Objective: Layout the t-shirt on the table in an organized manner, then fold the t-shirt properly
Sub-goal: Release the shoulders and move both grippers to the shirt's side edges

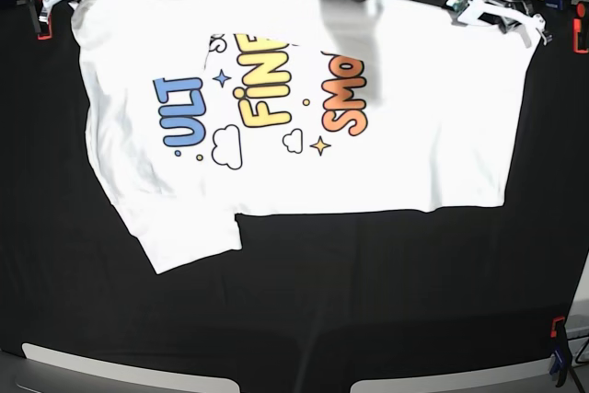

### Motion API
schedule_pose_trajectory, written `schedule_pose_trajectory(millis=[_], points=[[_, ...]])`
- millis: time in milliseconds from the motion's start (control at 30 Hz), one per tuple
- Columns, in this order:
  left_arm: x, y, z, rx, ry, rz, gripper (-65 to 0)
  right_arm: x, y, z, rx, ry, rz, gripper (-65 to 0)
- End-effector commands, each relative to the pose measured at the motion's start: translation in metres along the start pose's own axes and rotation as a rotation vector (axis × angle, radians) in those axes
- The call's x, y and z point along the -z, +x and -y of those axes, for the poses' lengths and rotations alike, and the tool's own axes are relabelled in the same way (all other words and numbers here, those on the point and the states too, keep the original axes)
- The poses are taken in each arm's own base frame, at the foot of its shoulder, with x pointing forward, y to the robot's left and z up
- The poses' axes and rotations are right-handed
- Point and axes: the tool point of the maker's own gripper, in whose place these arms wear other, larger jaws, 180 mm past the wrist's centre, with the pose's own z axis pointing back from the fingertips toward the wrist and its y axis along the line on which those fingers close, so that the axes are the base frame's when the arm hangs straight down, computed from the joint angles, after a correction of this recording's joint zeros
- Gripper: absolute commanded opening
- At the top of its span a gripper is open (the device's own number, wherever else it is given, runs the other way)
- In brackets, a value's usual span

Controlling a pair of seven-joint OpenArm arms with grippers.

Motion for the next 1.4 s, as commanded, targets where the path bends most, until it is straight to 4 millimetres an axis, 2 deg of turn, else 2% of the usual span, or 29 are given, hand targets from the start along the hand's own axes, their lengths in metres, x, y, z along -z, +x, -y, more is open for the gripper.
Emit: schedule_pose_trajectory(millis=[0,200,233,300,333,400,533,633,767,900,967,1100,1167,1367], points=[[-0.002,-0.003,-0.011,-0.006,0.041,-0.009,-65.0,-0.001,-0.007,0.012,0.001,-0.044,-0.029,-65.0],[-0.002,-0.014,-0.006,-0.031,0.012,-0.068,-65.0,-0.001,-0.015,0.010,0.024,-0.036,-0.079,-65.0],[-0.002,-0.015,-0.004,-0.039,0.000,-0.078,-63.5,-0.001,-0.016,0.008,0.034,-0.023,-0.085,-63.7],[-0.002,-0.020,0.002,-0.062,-0.031,-0.102,-46.5,-0.001,-0.017,0.003,0.052,0.004,-0.087,-50.3],[-0.003,-0.021,0.004,-0.069,-0.040,-0.113,-40.7,-0.001,-0.017,0.001,0.057,0.015,-0.087,-44.4],[-0.003,-0.023,0.007,-0.081,-0.057,-0.124,-36.1,-0.001,-0.016,-0.001,0.061,0.022,-0.084,-37.9],[-0.004,-0.029,0.011,-0.092,-0.075,-0.161,-36.2,-0.002,-0.013,-0.003,0.052,0.031,-0.071,-37.6],[-0.009,-0.049,0.008,-0.107,-0.055,-0.280,-36.2,-0.006,0.001,-0.016,0.037,0.068,-0.004,-37.6],[-0.020,-0.060,-0.010,-0.074,0.101,-0.381,-36.2,-0.015,0.024,-0.031,0.031,0.089,0.095,-37.6],[-0.026,-0.056,-0.034,-0.068,0.254,-0.383,-36.2,-0.025,0.043,-0.037,0.063,0.099,0.160,-37.6],[-0.028,-0.052,-0.050,-0.072,0.338,-0.363,-36.2,-0.026,0.052,-0.031,0.094,0.081,0.181,-37.6],[-0.027,-0.039,-0.060,-0.116,0.333,-0.329,-36.2,-0.025,0.075,0.001,0.213,0.000,0.224,-37.7],[-0.028,-0.027,-0.070,-0.171,0.328,-0.287,-36.2,-0.026,0.090,0.019,0.297,-0.035,0.255,-37.7],[-0.027,0.026,-0.128,-0.368,0.345,-0.058,-36.2,-0.017,0.117,0.070,0.481,-0.131,0.315,-37.7]])
